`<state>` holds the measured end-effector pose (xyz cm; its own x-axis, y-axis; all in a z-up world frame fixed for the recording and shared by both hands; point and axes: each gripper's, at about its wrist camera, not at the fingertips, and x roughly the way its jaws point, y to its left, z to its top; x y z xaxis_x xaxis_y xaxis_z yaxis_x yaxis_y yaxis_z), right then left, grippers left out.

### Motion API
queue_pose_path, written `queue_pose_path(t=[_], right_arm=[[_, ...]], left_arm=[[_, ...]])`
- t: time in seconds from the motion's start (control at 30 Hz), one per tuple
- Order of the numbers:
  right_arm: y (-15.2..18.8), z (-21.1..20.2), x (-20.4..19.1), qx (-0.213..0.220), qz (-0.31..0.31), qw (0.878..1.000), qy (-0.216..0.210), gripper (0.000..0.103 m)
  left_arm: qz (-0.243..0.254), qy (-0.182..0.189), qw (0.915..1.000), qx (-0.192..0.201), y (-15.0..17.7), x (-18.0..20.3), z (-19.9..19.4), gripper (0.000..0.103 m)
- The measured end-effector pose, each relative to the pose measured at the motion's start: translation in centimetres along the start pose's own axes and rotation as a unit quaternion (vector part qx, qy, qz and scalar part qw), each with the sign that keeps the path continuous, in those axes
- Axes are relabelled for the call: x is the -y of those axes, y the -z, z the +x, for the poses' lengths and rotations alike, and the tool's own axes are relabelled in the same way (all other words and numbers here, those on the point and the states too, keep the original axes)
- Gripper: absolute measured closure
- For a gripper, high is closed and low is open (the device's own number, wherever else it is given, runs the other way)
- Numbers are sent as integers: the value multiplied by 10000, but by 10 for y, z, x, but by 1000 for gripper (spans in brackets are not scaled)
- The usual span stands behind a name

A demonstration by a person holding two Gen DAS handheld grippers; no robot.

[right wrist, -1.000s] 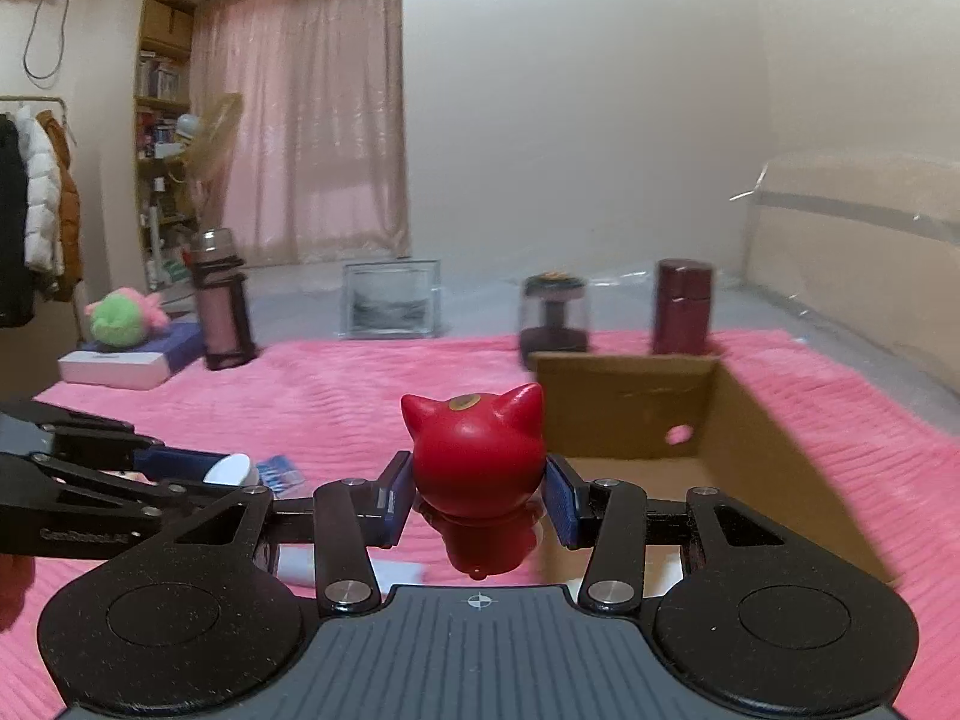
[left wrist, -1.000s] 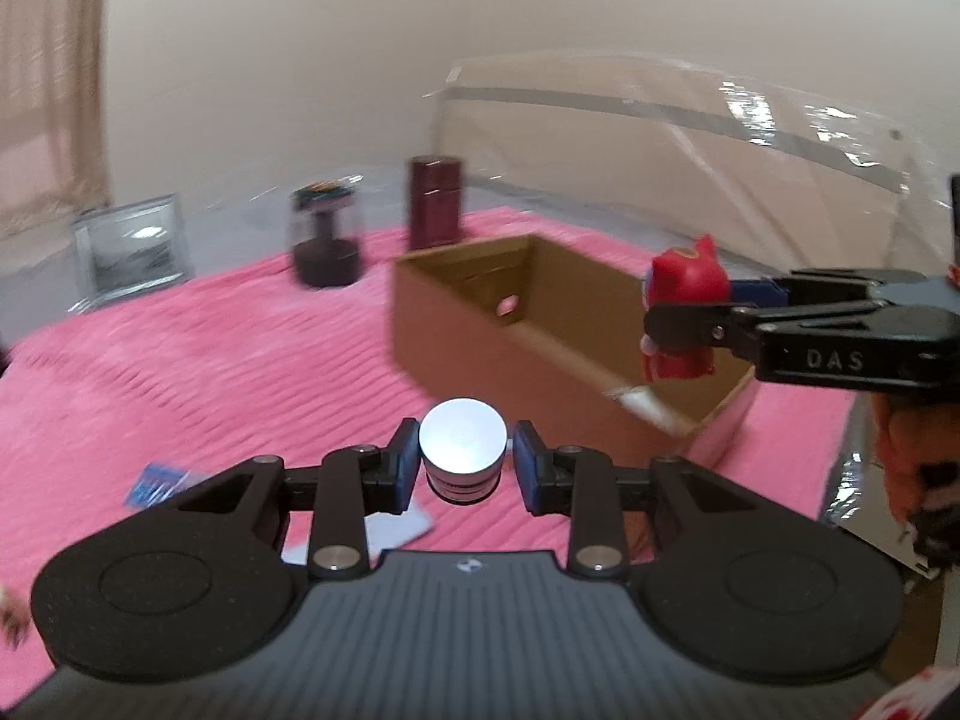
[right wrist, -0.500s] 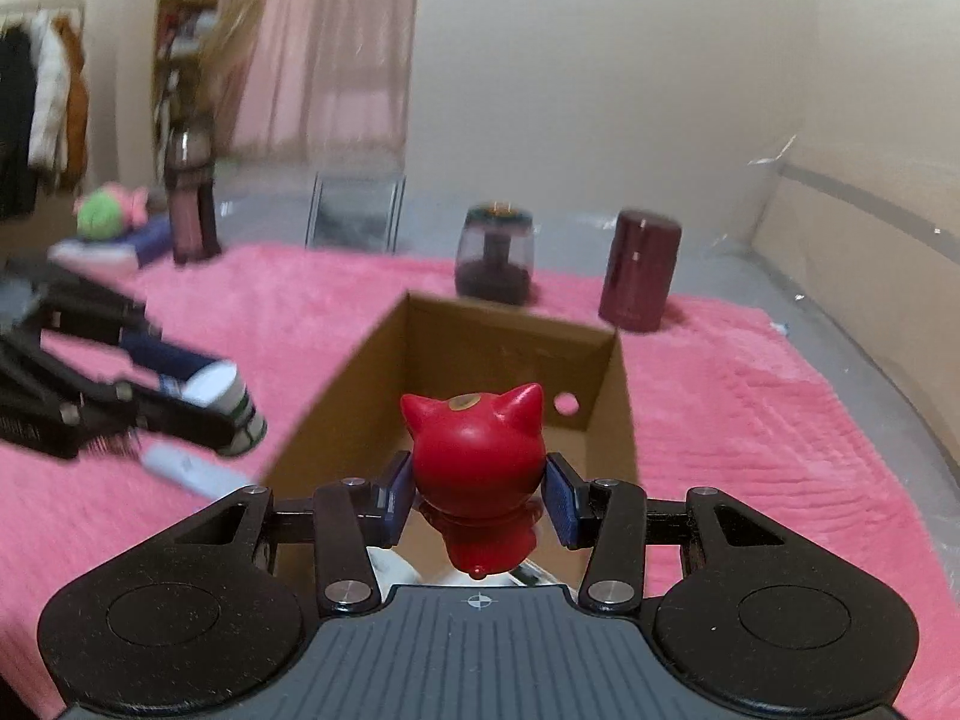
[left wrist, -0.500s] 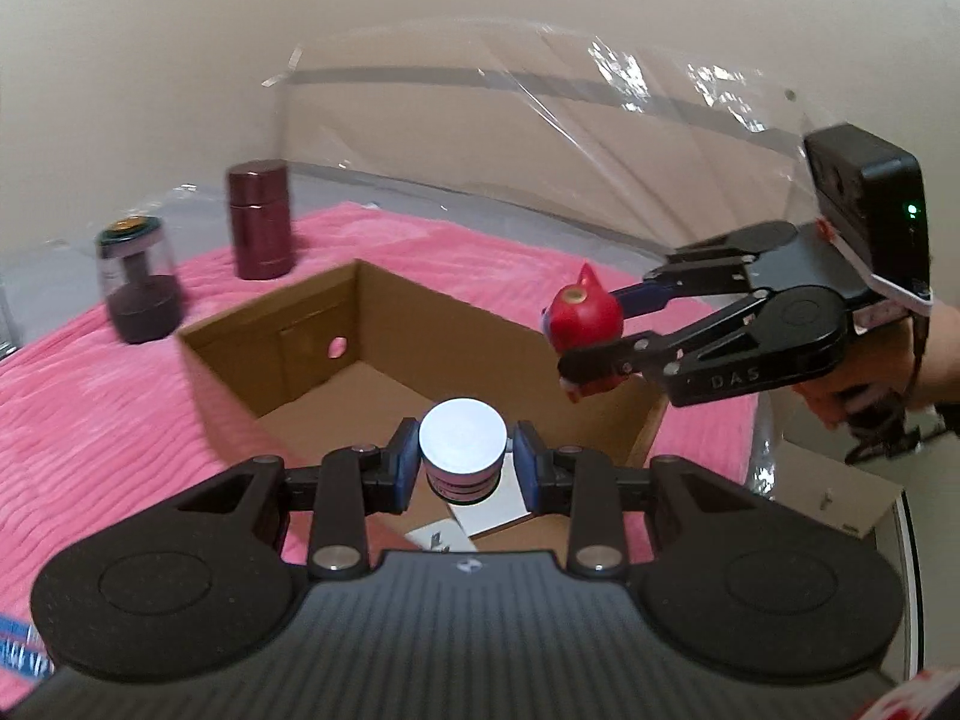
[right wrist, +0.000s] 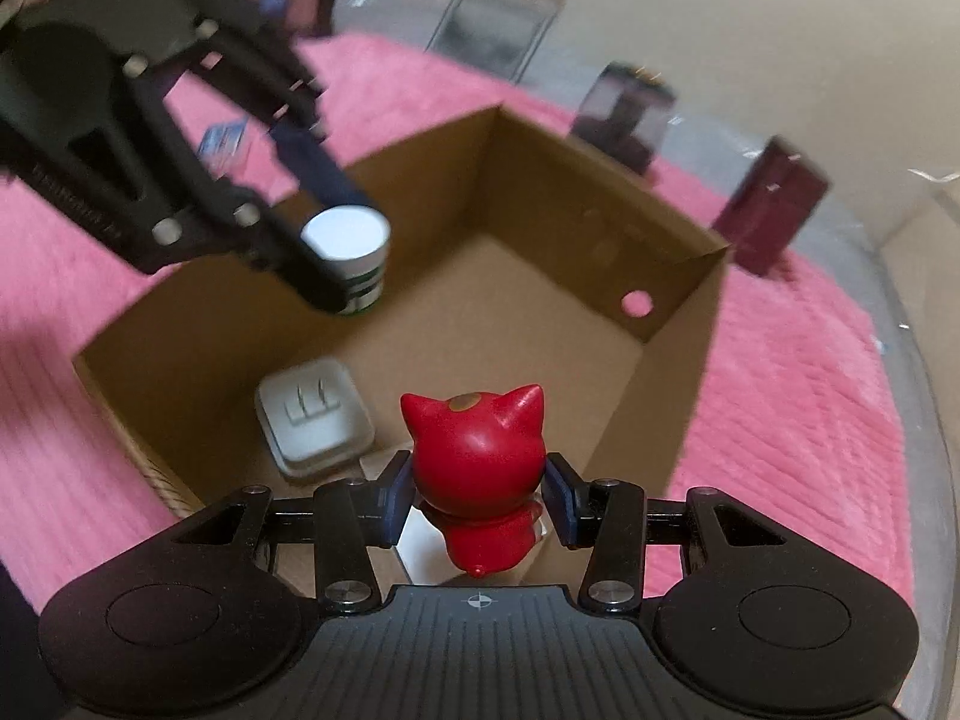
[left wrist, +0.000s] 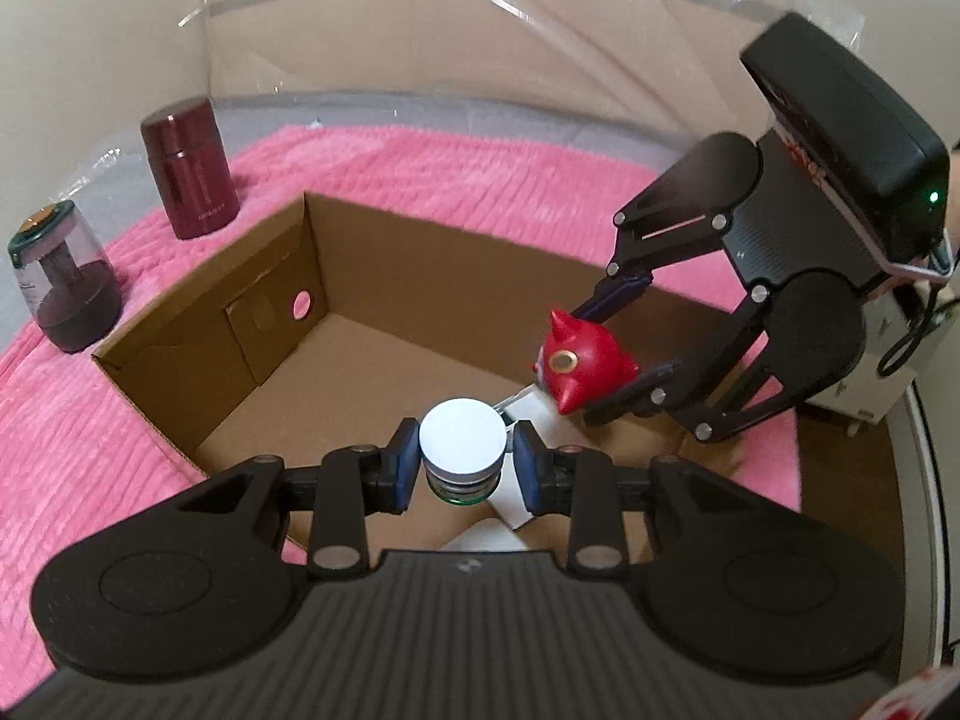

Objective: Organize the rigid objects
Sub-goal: 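Carry the red figurine and white cylinder with both tools into the box, then open both tools to release the figurine and cylinder in the box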

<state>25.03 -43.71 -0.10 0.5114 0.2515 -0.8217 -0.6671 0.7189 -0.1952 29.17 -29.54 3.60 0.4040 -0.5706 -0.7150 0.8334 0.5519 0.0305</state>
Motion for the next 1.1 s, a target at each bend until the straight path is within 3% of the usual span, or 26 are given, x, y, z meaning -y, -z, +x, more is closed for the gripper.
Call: queue_pose_path(t=[0.57,1.1], right_arm=[[-14,74,-2,-1345,-990,9856,-255,60],[-11,89,10,-1502,-882,9836,-460,60]], left_arm=[[149,-87,9965,-818,-1,-27,63,75],[573,-142,9871,-1488,0,-24,89,75]])
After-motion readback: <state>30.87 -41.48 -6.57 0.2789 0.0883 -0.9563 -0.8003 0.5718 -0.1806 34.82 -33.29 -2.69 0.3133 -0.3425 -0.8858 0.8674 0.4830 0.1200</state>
